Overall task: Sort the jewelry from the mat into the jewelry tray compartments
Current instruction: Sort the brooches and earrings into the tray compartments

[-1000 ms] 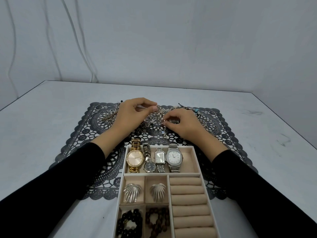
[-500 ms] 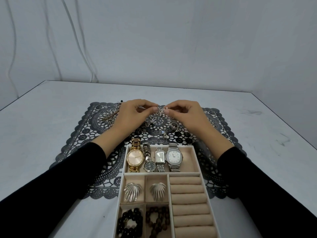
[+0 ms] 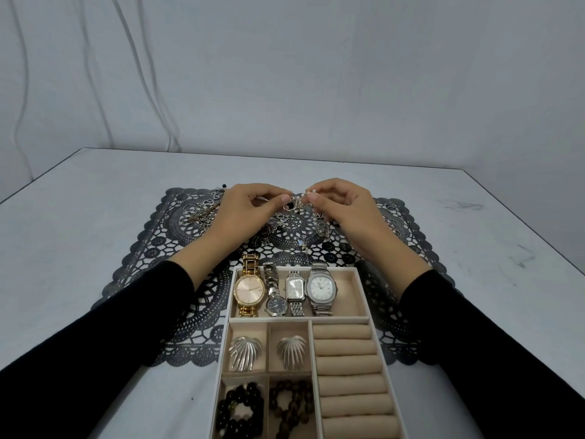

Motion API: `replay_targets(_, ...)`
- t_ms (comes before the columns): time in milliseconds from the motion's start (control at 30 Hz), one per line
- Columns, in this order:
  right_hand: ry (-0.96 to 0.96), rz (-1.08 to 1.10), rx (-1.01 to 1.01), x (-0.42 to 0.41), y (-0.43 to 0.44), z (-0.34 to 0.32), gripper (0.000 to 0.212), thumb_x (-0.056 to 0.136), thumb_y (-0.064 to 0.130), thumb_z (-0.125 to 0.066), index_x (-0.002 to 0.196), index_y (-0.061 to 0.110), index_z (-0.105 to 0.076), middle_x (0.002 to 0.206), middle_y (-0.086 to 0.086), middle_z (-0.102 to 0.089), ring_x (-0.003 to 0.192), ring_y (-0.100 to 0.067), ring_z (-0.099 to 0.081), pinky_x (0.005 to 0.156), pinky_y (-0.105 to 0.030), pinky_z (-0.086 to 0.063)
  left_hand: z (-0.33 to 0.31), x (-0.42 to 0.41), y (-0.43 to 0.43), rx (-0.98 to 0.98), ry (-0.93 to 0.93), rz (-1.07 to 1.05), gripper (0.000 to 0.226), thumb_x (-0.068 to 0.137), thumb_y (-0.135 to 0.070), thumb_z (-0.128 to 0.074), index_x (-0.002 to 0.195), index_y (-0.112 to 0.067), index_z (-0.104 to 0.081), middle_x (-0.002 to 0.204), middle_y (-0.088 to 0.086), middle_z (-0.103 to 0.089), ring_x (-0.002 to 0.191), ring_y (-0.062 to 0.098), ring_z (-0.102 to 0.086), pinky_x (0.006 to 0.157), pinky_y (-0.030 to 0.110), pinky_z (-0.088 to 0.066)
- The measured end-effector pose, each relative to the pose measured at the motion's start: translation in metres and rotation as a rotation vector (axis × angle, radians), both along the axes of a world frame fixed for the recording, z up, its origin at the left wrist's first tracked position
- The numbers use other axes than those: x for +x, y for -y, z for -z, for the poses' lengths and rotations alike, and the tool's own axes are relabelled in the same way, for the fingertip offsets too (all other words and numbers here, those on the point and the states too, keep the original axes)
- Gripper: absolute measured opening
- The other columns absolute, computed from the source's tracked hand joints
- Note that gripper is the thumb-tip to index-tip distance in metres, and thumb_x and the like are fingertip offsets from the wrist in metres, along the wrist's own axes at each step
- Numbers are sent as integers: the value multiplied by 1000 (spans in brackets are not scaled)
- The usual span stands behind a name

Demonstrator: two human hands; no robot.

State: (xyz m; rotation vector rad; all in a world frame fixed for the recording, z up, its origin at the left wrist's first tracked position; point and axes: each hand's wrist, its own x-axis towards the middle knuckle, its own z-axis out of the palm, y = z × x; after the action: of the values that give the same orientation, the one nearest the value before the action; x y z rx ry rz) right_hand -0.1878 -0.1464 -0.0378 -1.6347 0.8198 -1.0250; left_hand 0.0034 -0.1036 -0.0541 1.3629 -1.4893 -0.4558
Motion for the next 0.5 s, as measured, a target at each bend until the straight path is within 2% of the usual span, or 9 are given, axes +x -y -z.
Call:
replay_targets(167, 21, 4, 10, -1, 2, 1, 7, 88, 13, -66, 95, 12, -67, 90, -5, -75, 74, -14, -60, 63, -23, -46, -2, 0, -1, 5, -85, 26, 16, 89, -16, -70, 103, -10, -76, 91, 3, -76, 79, 10, -74, 74, 21, -58)
replay_targets(267, 104, 25, 53, 0, 1, 1, 6, 88, 9, -65, 94, 8, -65, 88, -8, -74, 62, -6, -58, 56, -18, -45, -2, 3, 1, 7, -130, 42, 15, 89, -14, -70, 102, -11, -75, 92, 4, -76, 80, 13, -74, 78, 23, -58)
replay_targets(333, 167, 40, 91, -1, 2, 0, 6, 87, 8, -66, 93, 8, -65, 90, -10, -73, 57, -3, -55, 56, -18, -44, -1, 6, 1, 11, -149, 37, 15, 89, -15, -70, 103, -11, -75, 93, 4, -76, 81, 14, -74, 80, 24, -58)
replay_targets(500, 132, 57, 67, -8, 4, -2, 7, 84, 11, -70, 90, 12, -68, 96, -13, -72, 67, -8, -57, 59, -18, -45, -1, 6, 1, -4, -145, 36, 15, 89, -16, -70, 103, -13, -75, 92, 3, -76, 81, 16, -74, 82, 24, -58)
